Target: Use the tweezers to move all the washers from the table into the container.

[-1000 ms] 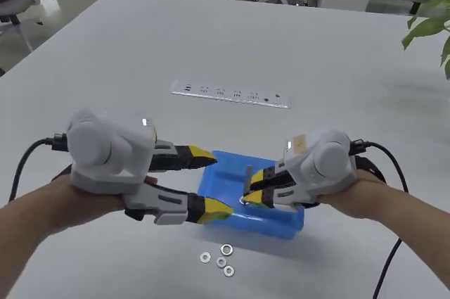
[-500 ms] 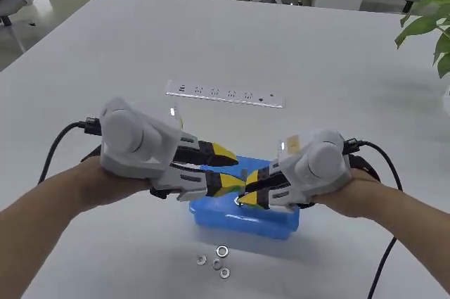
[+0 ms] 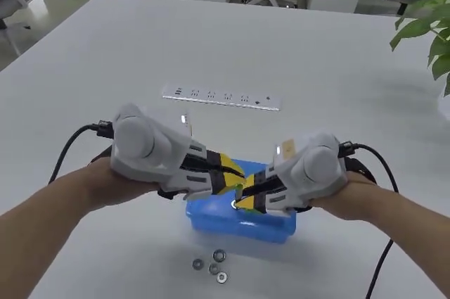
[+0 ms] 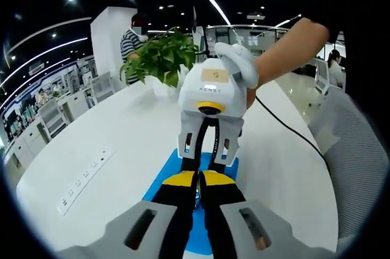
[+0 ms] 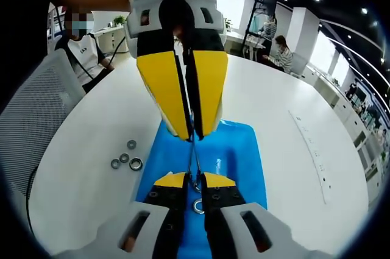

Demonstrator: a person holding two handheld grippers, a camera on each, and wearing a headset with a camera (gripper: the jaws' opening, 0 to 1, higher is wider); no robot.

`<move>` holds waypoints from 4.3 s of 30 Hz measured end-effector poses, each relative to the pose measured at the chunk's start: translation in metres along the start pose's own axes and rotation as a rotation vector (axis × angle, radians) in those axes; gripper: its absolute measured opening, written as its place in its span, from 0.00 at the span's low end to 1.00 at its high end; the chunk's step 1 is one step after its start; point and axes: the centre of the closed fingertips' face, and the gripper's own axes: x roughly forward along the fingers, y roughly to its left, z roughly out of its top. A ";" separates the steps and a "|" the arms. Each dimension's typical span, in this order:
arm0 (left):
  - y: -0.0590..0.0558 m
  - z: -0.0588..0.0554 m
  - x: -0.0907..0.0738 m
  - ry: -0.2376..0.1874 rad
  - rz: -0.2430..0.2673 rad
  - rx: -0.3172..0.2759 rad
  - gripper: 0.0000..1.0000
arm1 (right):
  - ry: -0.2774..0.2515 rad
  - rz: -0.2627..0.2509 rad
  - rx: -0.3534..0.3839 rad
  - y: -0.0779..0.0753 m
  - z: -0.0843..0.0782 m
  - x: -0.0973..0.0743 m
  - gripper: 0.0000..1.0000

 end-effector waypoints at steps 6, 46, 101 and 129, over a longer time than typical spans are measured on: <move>-0.004 0.003 0.001 0.003 -0.011 0.027 0.06 | 0.017 0.000 -0.022 0.000 0.000 0.001 0.11; -0.013 0.032 -0.028 -0.032 0.005 -0.001 0.05 | -0.006 -0.108 0.061 0.013 0.010 -0.050 0.25; -0.057 0.023 -0.054 -0.005 0.000 -0.031 0.05 | -0.079 -0.233 0.310 0.071 -0.016 -0.103 0.71; -0.068 -0.001 -0.041 0.017 -0.016 -0.049 0.05 | -0.108 -0.259 0.398 0.092 -0.017 -0.100 0.99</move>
